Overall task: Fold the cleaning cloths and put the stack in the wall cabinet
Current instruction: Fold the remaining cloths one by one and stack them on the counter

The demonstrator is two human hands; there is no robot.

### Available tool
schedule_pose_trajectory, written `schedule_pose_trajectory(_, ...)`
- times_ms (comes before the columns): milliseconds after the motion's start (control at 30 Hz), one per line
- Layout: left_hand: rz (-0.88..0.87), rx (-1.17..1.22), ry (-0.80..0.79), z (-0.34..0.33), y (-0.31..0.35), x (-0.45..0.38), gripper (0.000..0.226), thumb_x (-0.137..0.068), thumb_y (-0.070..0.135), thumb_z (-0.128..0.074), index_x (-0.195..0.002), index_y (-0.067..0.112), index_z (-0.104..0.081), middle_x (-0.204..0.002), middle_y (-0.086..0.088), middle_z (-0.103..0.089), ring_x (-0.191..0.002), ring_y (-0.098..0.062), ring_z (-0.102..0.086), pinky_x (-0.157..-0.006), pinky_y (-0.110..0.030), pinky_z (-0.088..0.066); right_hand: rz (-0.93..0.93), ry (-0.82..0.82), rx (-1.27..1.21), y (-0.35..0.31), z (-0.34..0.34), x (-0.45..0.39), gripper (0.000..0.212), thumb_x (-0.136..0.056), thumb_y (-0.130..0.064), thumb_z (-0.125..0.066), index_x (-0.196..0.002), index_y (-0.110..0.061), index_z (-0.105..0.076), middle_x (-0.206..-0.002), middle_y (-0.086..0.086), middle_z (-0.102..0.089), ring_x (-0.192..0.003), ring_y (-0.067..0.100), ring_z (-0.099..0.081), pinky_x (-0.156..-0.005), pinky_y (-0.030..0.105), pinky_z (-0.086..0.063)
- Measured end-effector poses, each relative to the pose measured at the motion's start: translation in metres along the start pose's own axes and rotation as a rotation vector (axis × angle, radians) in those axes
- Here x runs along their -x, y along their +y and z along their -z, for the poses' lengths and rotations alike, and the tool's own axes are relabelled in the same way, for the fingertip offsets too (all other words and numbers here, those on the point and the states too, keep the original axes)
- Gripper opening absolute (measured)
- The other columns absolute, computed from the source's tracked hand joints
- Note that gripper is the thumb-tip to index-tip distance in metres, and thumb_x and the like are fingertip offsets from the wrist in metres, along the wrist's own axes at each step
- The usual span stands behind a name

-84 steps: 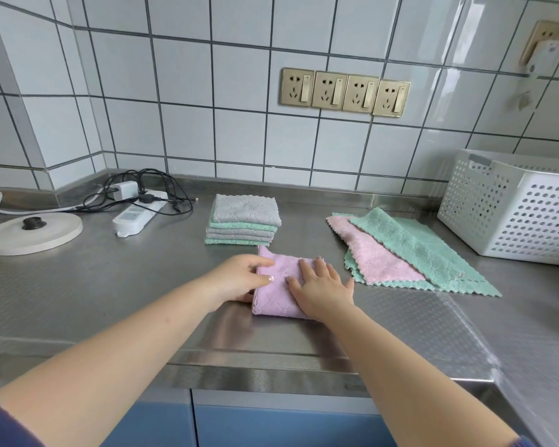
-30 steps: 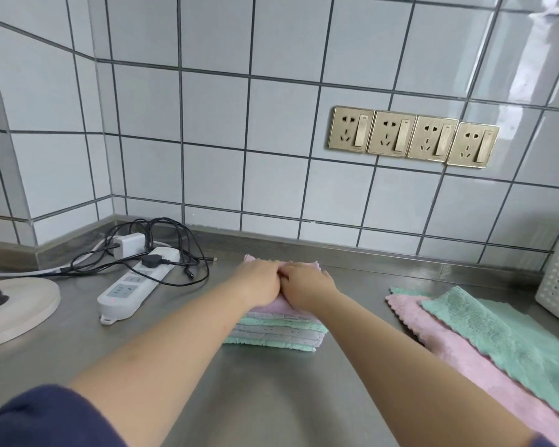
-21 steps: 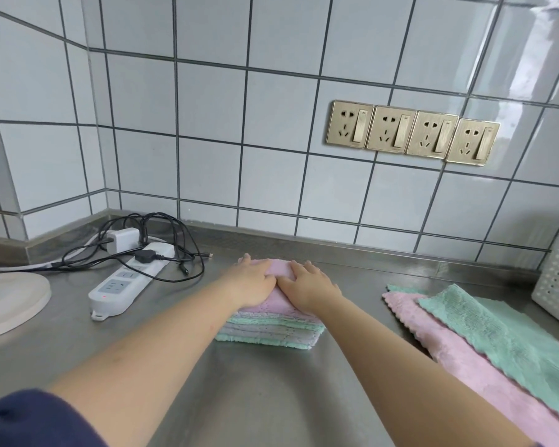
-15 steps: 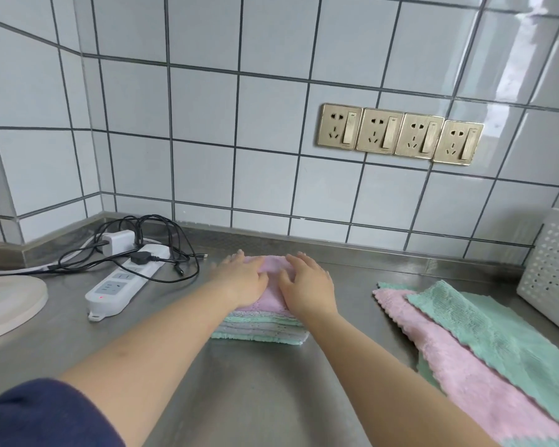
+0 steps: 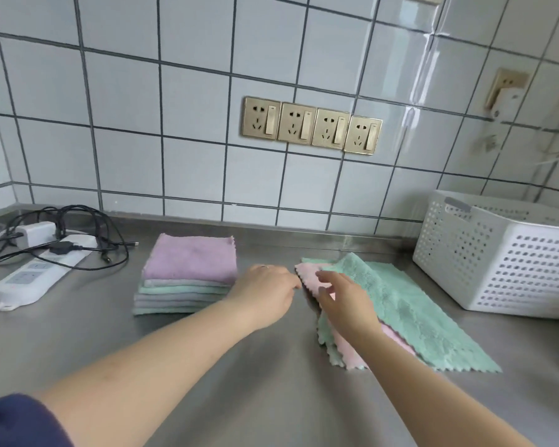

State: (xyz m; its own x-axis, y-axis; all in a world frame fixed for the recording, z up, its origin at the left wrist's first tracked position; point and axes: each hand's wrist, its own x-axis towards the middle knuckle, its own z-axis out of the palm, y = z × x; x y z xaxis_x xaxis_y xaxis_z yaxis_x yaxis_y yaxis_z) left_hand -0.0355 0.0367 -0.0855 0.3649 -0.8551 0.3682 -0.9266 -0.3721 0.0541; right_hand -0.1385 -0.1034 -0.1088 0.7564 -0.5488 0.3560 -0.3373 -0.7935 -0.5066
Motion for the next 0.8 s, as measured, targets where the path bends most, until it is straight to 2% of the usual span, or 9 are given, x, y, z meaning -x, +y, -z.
schedule_pose_trajectory(67, -0.062, 0.070, -0.064, -0.011, 0.032, 0.001, 0.032, -0.094, 0.024, -0.040, -0.120, 0.029, -0.058, -0.121, 0.003, -0.060, -0.115, -0.022, -0.052, -0.096, -0.033, -0.039, -0.034, -0.043, 0.118, 0.029, 0.021, 0.015, 0.033, -0.091, -0.020, -0.048, -0.119, -0.031, -0.061, -0.121, -0.010, -0.060, -0.104, 0.013, -0.059, -0.082, 0.029, -0.049)
schedule_pose_trajectory(200, -0.169, 0.120, -0.176, -0.032, 0.075, 0.006, 0.024, -0.089, 0.033, -0.049, -0.106, 0.024, -0.063, -0.108, 0.002, -0.061, -0.108, -0.023, -0.053, -0.089, -0.033, -0.043, -0.022, -0.192, 0.410, 0.075, 0.048, 0.037, 0.029, -0.092, -0.027, -0.045, -0.112, -0.035, -0.065, -0.124, -0.011, -0.058, -0.114, 0.017, -0.053, -0.088, 0.029, -0.047)
schedule_pose_trajectory(267, -0.181, 0.085, -0.223, -0.040, 0.089, 0.007, 0.029, -0.087, 0.043, -0.052, -0.104, 0.021, -0.061, -0.105, 0.001, -0.057, -0.105, -0.024, -0.051, -0.086, -0.035, -0.044, -0.033, -0.187, 0.433, 0.091, 0.056, 0.046, 0.029, -0.093, -0.035, -0.044, -0.114, -0.037, -0.064, -0.127, -0.012, -0.057, -0.117, 0.018, -0.051, -0.092, 0.029, -0.045)
schedule_pose_trajectory(333, -0.170, 0.052, -0.252, -0.043, 0.097, 0.007, 0.037, -0.086, 0.048, -0.052, -0.112, 0.023, -0.059, -0.111, 0.000, -0.056, -0.108, -0.024, -0.050, -0.089, -0.037, -0.045, -0.070, -0.158, 0.437, 0.101, 0.061, 0.050, 0.030, -0.095, -0.038, -0.042, -0.118, -0.039, -0.061, -0.131, -0.014, -0.053, -0.120, 0.018, -0.048, -0.094, 0.029, -0.044)
schedule_pose_trajectory(433, -0.161, 0.058, -0.233, -0.043, 0.099, 0.003, 0.031, -0.089, 0.039, -0.050, -0.116, 0.026, -0.060, -0.115, 0.002, -0.057, -0.111, -0.023, -0.051, -0.090, -0.035, -0.044, -0.091, -0.145, 0.501, 0.108, 0.065, 0.050, 0.034, -0.097, -0.032, -0.036, -0.123, -0.031, -0.058, -0.128, -0.007, -0.054, -0.118, 0.021, -0.047, -0.088, 0.032, -0.046)
schedule_pose_trajectory(500, -0.150, 0.087, -0.221, -0.040, 0.097, 0.001, 0.027, -0.090, 0.030, -0.046, -0.111, 0.026, -0.064, -0.115, 0.004, -0.060, -0.110, -0.022, -0.052, -0.088, -0.032, -0.044, -0.101, -0.118, 0.554, 0.109, 0.067, 0.047, 0.034, -0.096, -0.024, -0.036, -0.123, -0.023, -0.056, -0.121, -0.001, -0.056, -0.112, 0.024, -0.049, -0.080, 0.034, -0.048)
schedule_pose_trajectory(600, -0.161, 0.040, -0.214, -0.036, 0.095, -0.002, 0.026, -0.090, 0.027, -0.045, -0.103, 0.024, -0.067, -0.109, 0.004, -0.061, -0.105, -0.022, -0.054, -0.085, -0.033, -0.045, -0.143, -0.097, 0.567, 0.117, 0.070, 0.040, 0.037, -0.089, -0.010, -0.039, -0.121, -0.021, -0.054, -0.110, 0.002, -0.054, -0.099, 0.027, -0.054, -0.067, 0.032, -0.044)
schedule_pose_trajectory(700, -0.180, -0.018, -0.222, -0.037, 0.095, -0.003, 0.029, -0.089, 0.039, -0.050, -0.109, 0.024, -0.064, -0.111, 0.003, -0.060, -0.107, -0.023, -0.051, -0.086, -0.032, -0.044, -0.158, -0.064, 0.487, 0.122, 0.078, 0.034, 0.045, -0.083, -0.005, -0.039, -0.123, -0.022, -0.050, -0.107, 0.003, -0.051, -0.092, 0.029, -0.056, -0.070, 0.034, -0.047)
schedule_pose_trajectory(800, -0.203, -0.044, -0.189, -0.039, 0.097, -0.004, 0.028, -0.091, 0.036, -0.046, -0.107, 0.024, -0.065, -0.106, 0.001, -0.060, -0.103, -0.023, -0.052, -0.084, -0.032, -0.043, -0.298, 0.018, 0.283, 0.121, 0.091, 0.028, 0.033, -0.089, -0.010, -0.041, -0.120, -0.013, -0.050, -0.114, 0.007, -0.051, -0.096, 0.033, -0.057, -0.077, 0.036, -0.048)
